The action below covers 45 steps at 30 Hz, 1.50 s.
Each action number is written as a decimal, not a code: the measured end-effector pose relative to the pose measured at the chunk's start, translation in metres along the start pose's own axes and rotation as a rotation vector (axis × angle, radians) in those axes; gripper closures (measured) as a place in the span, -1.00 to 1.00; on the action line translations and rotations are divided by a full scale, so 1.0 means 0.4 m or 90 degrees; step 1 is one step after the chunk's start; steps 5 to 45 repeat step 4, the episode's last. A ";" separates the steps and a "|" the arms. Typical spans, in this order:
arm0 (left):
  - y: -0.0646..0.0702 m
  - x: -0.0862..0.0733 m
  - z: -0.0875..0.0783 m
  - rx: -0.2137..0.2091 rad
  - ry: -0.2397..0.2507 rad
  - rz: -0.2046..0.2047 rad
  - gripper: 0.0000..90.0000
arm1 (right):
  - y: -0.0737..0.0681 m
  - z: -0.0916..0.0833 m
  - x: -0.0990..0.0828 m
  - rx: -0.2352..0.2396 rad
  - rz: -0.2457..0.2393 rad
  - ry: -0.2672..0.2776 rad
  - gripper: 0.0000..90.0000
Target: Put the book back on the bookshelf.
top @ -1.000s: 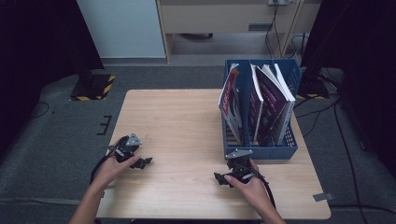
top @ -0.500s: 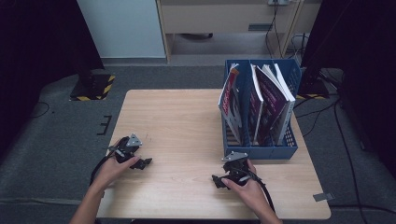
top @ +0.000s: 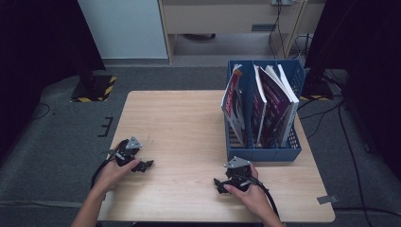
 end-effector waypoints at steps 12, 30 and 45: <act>-0.003 -0.006 0.000 -0.008 0.008 -0.016 -0.98 | 0.000 0.000 0.000 -0.001 0.001 -0.001 -0.99; -0.003 -0.006 0.000 -0.008 0.008 -0.016 -0.98 | 0.000 0.000 0.000 -0.001 0.001 -0.001 -0.99; -0.003 -0.006 0.000 -0.008 0.008 -0.016 -0.98 | 0.000 0.000 0.000 -0.001 0.001 -0.001 -0.99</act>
Point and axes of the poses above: each handheld gripper's, and its own axes: z roughly forward along the jaws, x roughly out of its top, y roughly to its right, the point moved 6 cm from there along z, roughly forward along the jaws, and after that the axes turned 15 degrees about -z, right-handed, at the moved point
